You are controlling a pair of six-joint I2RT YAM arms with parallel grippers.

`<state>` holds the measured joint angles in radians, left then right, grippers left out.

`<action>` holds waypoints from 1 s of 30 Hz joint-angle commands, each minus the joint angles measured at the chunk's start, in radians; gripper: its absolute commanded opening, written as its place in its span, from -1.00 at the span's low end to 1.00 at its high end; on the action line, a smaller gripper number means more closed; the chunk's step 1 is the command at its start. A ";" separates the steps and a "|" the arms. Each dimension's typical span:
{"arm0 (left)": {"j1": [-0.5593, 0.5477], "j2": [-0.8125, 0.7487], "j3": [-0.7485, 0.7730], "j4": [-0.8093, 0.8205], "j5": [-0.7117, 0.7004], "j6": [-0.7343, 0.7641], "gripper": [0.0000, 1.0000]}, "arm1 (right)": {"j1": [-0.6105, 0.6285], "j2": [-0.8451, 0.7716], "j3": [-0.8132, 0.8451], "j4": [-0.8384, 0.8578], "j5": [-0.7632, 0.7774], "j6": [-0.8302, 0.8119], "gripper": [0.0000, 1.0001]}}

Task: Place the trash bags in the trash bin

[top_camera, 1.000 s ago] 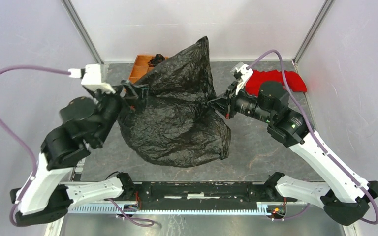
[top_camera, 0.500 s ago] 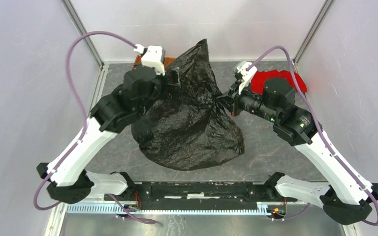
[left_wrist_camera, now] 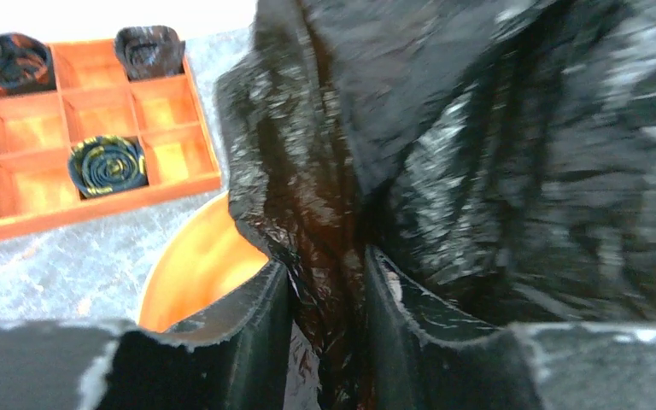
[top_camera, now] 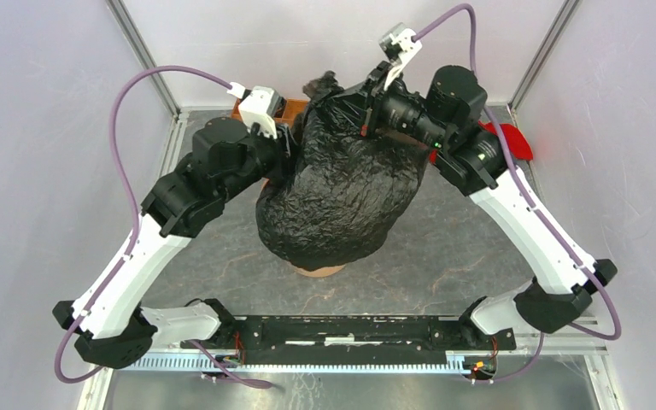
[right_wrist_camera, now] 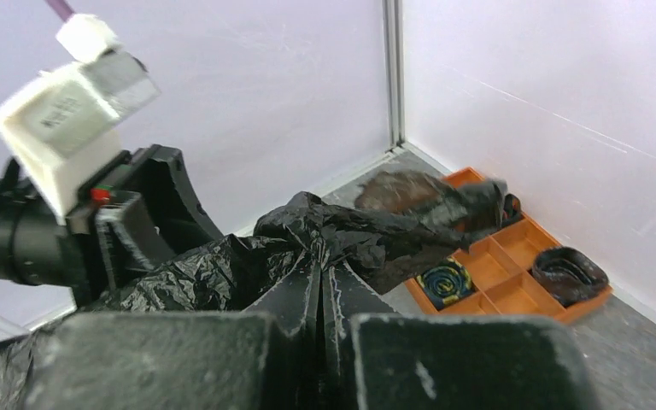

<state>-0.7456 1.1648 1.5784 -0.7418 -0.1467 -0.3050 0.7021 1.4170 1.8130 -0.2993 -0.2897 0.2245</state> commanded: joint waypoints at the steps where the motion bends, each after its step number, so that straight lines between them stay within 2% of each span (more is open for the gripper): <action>1: 0.005 0.004 0.059 0.043 -0.037 0.057 -0.10 | -0.003 0.032 0.065 0.108 -0.024 0.028 -0.99; 5: 0.005 0.029 0.062 0.012 -0.088 0.066 0.56 | -0.004 0.027 0.005 0.085 0.087 -0.051 -0.99; 9: 0.006 0.009 0.100 -0.070 -0.175 0.083 0.97 | -0.010 0.031 -0.014 0.078 0.122 -0.084 -0.99; 14: 0.006 -0.103 0.149 -0.174 -0.382 0.026 1.00 | -0.014 0.037 -0.009 0.084 0.139 -0.112 -0.98; 16: 0.006 -0.152 0.159 -0.192 -0.374 0.012 1.00 | -0.017 0.046 -0.012 0.090 0.128 -0.111 -0.99; 18: 0.005 -0.200 0.150 -0.172 -0.272 -0.001 0.99 | -0.016 0.054 -0.018 0.099 0.111 -0.100 -0.99; 19: 0.005 -0.223 0.134 -0.145 -0.172 0.001 0.94 | -0.016 0.059 -0.021 0.103 0.102 -0.092 -0.99; 21: 0.005 -0.256 0.075 -0.061 0.111 0.018 0.89 | -0.015 0.066 -0.026 0.114 0.087 -0.079 -0.99; 23: 0.006 -0.250 0.003 0.020 0.457 0.018 0.89 | -0.018 0.071 -0.028 0.127 0.075 -0.069 -0.99; 25: 0.005 -0.230 -0.090 0.100 0.730 -0.026 0.98 | -0.016 0.075 -0.023 0.131 0.062 -0.061 -0.99; 27: 0.005 -0.214 -0.183 0.176 0.827 -0.061 0.96 | -0.016 0.073 -0.014 0.133 0.053 -0.059 -0.99; 30: 0.005 -0.194 -0.273 0.212 0.821 -0.059 0.85 | -0.018 0.077 0.025 0.124 0.044 -0.060 -0.99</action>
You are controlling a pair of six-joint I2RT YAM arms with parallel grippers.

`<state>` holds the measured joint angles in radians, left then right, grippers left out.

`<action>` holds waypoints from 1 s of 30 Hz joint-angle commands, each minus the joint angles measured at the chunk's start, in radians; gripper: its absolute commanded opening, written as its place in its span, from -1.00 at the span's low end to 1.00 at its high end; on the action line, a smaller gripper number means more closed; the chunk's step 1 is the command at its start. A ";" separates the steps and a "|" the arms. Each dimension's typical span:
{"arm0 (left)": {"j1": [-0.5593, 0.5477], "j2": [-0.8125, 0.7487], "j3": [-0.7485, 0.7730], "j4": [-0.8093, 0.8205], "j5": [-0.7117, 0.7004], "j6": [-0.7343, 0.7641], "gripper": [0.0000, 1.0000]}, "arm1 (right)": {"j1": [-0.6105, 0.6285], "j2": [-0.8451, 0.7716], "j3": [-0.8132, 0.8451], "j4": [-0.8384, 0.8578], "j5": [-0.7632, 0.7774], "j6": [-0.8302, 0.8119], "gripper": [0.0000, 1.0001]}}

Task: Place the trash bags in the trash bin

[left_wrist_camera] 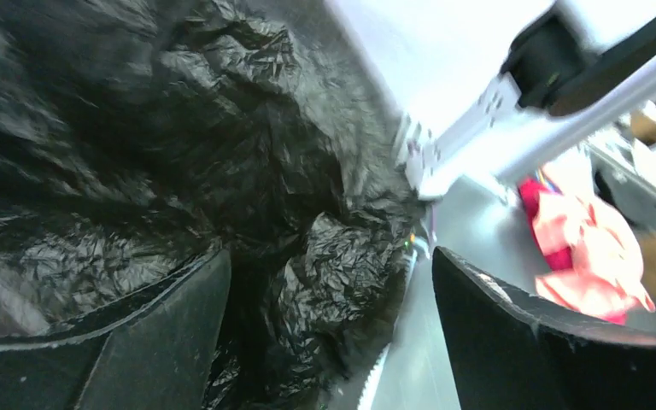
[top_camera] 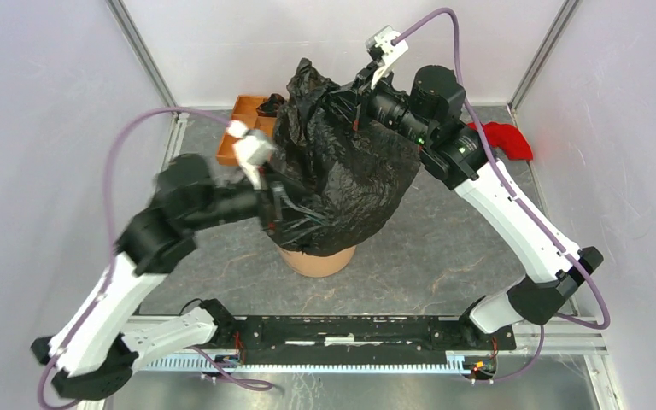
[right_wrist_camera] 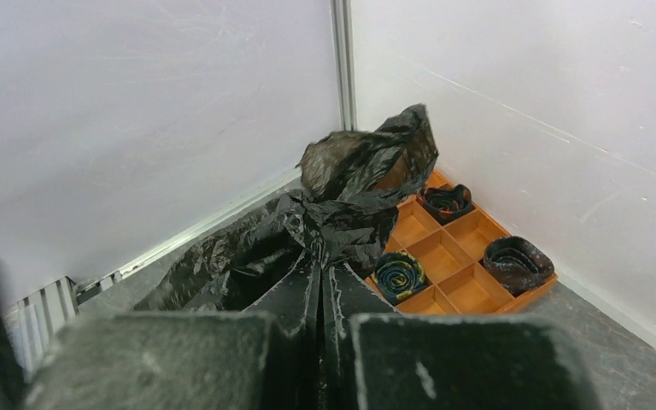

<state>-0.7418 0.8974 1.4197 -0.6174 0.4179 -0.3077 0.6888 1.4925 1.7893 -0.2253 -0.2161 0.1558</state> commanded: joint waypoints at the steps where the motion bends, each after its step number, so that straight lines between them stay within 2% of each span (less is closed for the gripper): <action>1: 0.001 0.082 -0.133 0.084 0.241 -0.050 0.78 | -0.003 0.005 0.067 0.041 -0.031 0.009 -0.99; 2: 0.001 0.096 -0.141 0.064 0.203 -0.039 0.70 | -0.003 0.008 0.082 0.033 -0.035 0.010 -0.99; 4: 0.001 0.137 -0.136 -0.007 0.039 -0.013 0.47 | -0.005 0.012 0.099 0.026 -0.048 0.016 -0.99; 5: 0.001 0.165 -0.128 -0.044 -0.073 -0.009 0.31 | -0.003 0.010 0.099 0.026 -0.053 0.019 -0.99; 8: 0.001 0.265 -0.093 -0.153 -0.413 -0.045 0.09 | -0.002 0.005 0.070 0.035 -0.073 0.033 -0.99; 11: 0.001 0.315 -0.108 -0.169 -0.521 -0.071 -0.02 | 0.000 -0.007 0.010 0.057 -0.130 0.042 -0.99; 14: 0.001 0.261 -0.199 -0.058 -0.517 -0.092 -0.04 | 0.010 -0.031 -0.077 0.067 -0.187 0.019 -0.99; 17: 0.001 0.194 -0.276 0.009 -0.550 -0.098 0.00 | 0.048 -0.058 -0.149 0.071 -0.247 -0.045 -0.99; 19: 0.001 0.170 -0.300 0.027 -0.549 -0.091 0.15 | 0.086 -0.067 -0.180 0.053 -0.253 -0.095 -0.99; 23: 0.001 0.147 -0.295 0.035 -0.394 -0.040 0.51 | 0.137 -0.055 -0.175 -0.041 -0.263 -0.182 -0.99; 28: 0.001 0.000 -0.296 0.057 -0.282 0.043 0.80 | 0.141 -0.118 -0.249 -0.049 -0.167 -0.195 -0.99; 30: 0.001 -0.051 -0.273 0.049 -0.302 0.058 0.84 | 0.141 -0.131 -0.261 -0.057 -0.166 -0.198 -0.99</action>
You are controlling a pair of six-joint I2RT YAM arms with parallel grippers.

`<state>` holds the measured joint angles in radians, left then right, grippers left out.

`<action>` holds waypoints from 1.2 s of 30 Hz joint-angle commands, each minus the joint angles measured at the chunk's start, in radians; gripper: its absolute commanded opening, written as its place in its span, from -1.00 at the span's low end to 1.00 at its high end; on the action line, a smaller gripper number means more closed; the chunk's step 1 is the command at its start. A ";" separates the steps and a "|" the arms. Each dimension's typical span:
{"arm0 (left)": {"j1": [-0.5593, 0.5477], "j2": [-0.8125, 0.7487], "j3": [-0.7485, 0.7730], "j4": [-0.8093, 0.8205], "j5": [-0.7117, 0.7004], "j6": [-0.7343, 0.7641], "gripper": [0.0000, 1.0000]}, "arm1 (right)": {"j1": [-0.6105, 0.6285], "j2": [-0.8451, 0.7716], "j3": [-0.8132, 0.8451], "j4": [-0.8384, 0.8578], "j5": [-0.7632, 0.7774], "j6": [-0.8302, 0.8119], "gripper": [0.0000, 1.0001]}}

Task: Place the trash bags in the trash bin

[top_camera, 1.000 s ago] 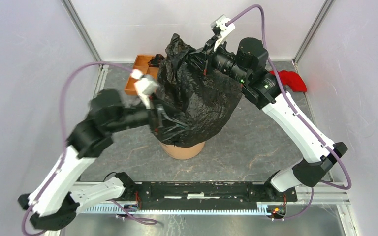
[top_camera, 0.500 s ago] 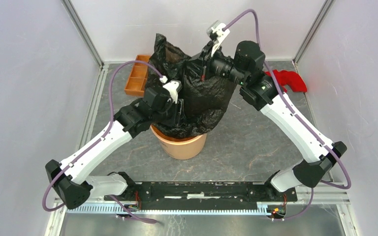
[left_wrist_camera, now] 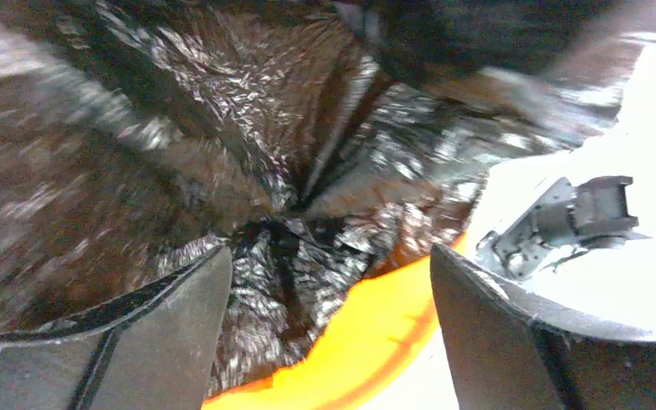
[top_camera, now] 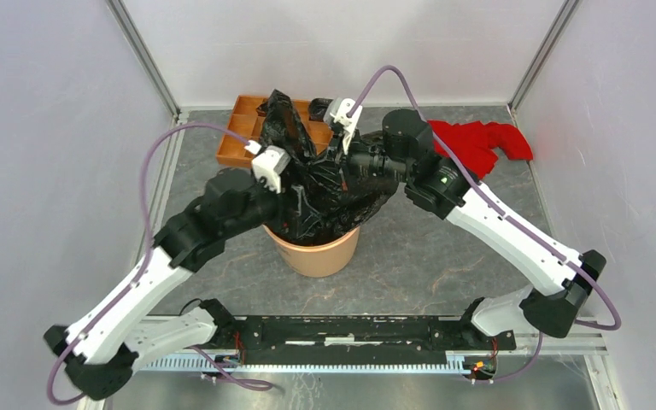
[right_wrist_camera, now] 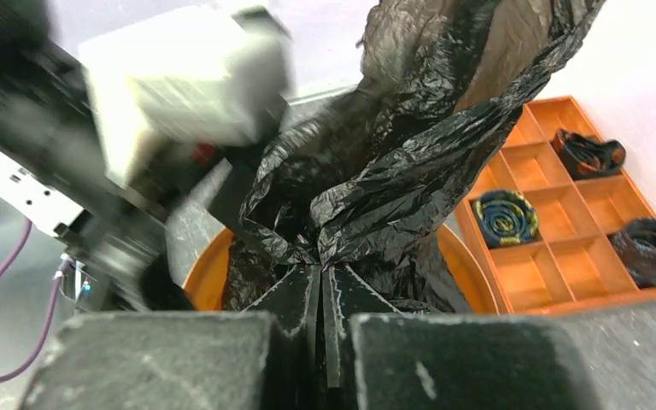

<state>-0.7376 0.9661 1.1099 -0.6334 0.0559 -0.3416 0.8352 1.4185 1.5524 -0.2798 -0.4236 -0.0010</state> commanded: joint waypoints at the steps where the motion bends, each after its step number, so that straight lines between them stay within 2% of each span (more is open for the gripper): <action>1: -0.003 -0.141 0.052 0.060 0.033 0.093 0.86 | -0.006 -0.059 -0.025 -0.011 0.029 -0.045 -0.99; 3: -0.003 -0.172 0.091 0.049 -0.042 0.075 0.86 | -0.002 -0.057 -0.035 -0.031 -0.002 -0.055 -0.99; 7: -0.003 -0.234 0.134 0.046 -0.278 0.024 0.90 | 0.031 -0.014 -0.041 -0.106 -0.004 -0.088 -0.99; 11: -0.003 -0.284 0.120 0.013 -0.616 -0.038 0.99 | 0.081 0.056 -0.023 -0.175 0.044 -0.082 -0.99; 13: -0.003 -0.304 0.120 0.011 -0.669 -0.048 1.00 | 0.105 0.087 -0.031 -0.189 0.045 -0.061 -0.99; 22: -0.003 -0.352 0.101 0.020 -0.656 -0.041 1.00 | 0.132 0.265 -0.092 -0.154 0.095 0.055 -0.99; 27: -0.003 -0.369 0.068 0.006 -0.633 -0.062 1.00 | 0.135 0.353 -0.029 -0.206 0.158 0.072 -0.99; 30: -0.003 -0.367 0.029 -0.002 -0.628 -0.087 1.00 | 0.136 0.352 0.007 -0.203 0.193 0.082 -0.99; 33: -0.003 -0.346 -0.023 -0.020 -0.597 -0.134 1.00 | 0.134 0.337 0.010 -0.144 0.228 0.118 -0.99; 36: -0.003 -0.329 -0.080 -0.026 -0.549 -0.185 0.98 | 0.120 0.334 -0.041 -0.014 0.277 0.255 -0.99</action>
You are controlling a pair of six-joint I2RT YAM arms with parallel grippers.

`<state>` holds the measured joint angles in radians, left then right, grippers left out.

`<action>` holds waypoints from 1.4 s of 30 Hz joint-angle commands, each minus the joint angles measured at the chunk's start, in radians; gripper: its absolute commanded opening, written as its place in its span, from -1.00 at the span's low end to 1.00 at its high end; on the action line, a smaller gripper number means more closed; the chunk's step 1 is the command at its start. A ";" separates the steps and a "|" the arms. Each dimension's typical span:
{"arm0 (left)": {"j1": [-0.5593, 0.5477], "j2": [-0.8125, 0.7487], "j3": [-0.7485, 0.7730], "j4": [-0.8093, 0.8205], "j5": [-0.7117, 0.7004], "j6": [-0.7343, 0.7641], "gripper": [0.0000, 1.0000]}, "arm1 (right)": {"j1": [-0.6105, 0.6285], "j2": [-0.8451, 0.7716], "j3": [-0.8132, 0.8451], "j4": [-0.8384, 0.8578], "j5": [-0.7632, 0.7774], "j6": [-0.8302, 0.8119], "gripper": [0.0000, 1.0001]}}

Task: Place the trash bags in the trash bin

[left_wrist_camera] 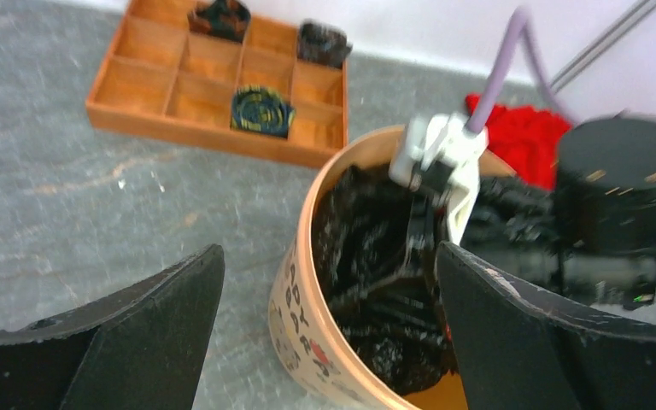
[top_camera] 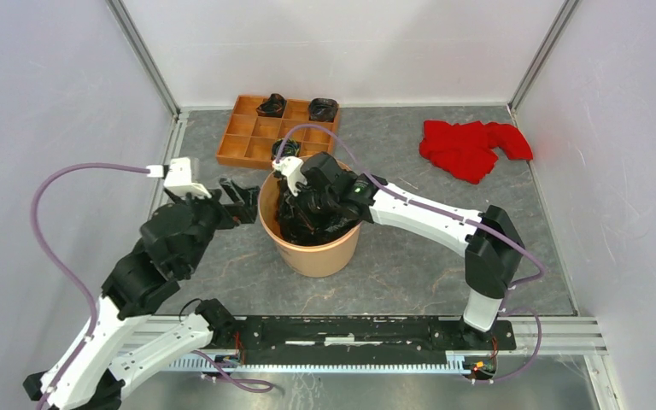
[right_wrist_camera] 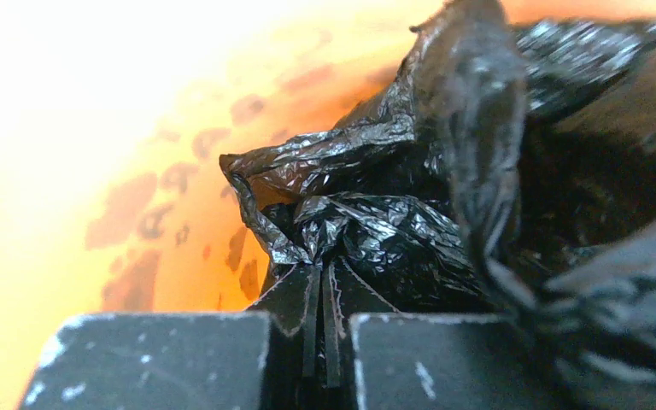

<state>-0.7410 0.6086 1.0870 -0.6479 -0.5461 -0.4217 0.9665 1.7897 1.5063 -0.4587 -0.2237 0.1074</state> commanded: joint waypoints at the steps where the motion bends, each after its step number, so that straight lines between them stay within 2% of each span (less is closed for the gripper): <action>1: 0.000 0.028 -0.076 -0.008 0.065 -0.127 0.97 | -0.011 -0.032 -0.022 0.224 0.088 0.198 -0.99; 7: 0.000 -0.004 -0.181 0.002 0.106 -0.219 0.89 | 0.007 -0.069 -0.182 0.546 0.184 0.408 -0.99; 11: 0.000 -0.047 -0.266 0.035 0.135 -0.263 0.88 | 0.021 -0.061 -0.236 0.608 0.273 0.457 -0.99; 15: 0.000 -0.041 -0.314 0.079 0.180 -0.260 0.87 | 0.053 -0.062 -0.271 0.571 0.385 0.410 -0.99; 20: 0.000 0.016 -0.329 0.123 0.209 -0.254 0.77 | 0.053 -0.085 -0.214 0.482 0.389 0.377 -0.99; 27: 0.000 0.066 -0.297 0.129 0.264 -0.230 0.65 | 0.050 -0.251 -0.173 0.388 0.428 0.300 -0.99; 30: 0.000 0.063 -0.279 0.103 0.267 -0.200 0.71 | 0.051 -0.265 -0.136 0.340 0.352 0.248 -0.99; 33: 0.000 0.048 -0.227 0.071 0.282 -0.187 0.86 | 0.050 -0.283 -0.117 0.326 0.251 0.168 -0.99; 36: 0.000 0.022 -0.154 0.043 0.301 -0.187 0.93 | 0.049 -0.301 -0.090 0.304 0.225 0.077 -0.99; 42: 0.000 -0.007 -0.050 0.040 0.379 -0.227 1.00 | 0.047 -0.311 -0.043 0.233 0.121 -0.083 -0.99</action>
<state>-0.7410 0.6174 0.9607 -0.6262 -0.2390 -0.6373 1.0164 1.5047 1.4036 -0.1833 -0.0132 0.1654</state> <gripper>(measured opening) 0.994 0.011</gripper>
